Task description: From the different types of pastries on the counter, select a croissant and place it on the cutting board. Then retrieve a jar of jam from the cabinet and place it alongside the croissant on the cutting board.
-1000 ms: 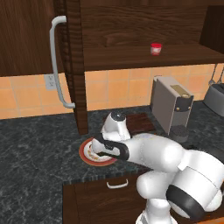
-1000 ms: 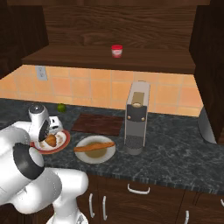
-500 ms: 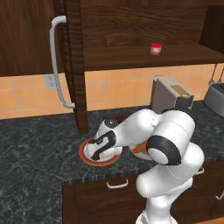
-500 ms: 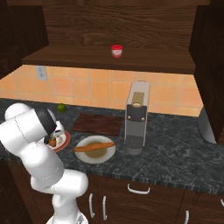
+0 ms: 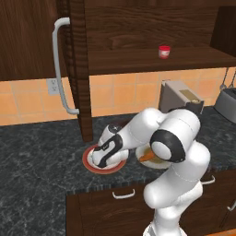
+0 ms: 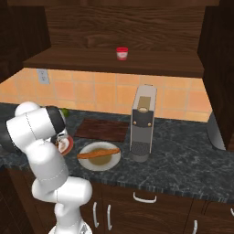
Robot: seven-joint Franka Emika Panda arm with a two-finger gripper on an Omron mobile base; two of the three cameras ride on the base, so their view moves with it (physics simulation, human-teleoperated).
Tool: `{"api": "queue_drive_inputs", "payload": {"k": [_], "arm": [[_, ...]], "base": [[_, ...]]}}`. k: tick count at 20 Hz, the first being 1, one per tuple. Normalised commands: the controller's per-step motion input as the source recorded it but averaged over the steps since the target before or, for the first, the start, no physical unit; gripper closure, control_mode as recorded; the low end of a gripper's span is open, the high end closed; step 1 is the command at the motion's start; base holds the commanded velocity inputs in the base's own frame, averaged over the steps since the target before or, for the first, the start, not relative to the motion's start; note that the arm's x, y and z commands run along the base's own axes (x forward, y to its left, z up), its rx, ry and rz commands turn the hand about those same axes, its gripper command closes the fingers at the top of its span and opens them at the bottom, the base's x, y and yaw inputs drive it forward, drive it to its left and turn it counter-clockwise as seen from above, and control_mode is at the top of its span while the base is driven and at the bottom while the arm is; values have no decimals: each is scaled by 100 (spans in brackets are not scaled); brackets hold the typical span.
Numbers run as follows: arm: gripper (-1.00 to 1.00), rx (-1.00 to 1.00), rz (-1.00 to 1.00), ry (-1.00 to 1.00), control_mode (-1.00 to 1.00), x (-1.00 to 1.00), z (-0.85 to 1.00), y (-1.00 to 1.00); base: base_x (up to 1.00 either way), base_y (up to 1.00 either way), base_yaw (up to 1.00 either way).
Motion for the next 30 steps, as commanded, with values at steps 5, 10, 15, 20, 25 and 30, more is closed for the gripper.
{"api": "queue_drive_inputs", "payload": {"k": [5, 10, 15, 20, 25, 30], "arm": [[100, 0, -1, 0, -100, 5, 12, 0], [100, 4, 0, 1, -100, 7, 88, -4], [100, 2, 0, 4, -100, 20, 37, -17], [100, 0, 0, 3, -100, 44, 27, -29], [100, 0, -2, 0, -100, 52, 1, -50], [100, 0, -3, 0, -100, 43, 0, -68]], "base": [[0, 0, 0], [0, 0, 0], [0, 0, 0], [0, 0, 0], [0, 0, 0], [0, 0, 0]]}}
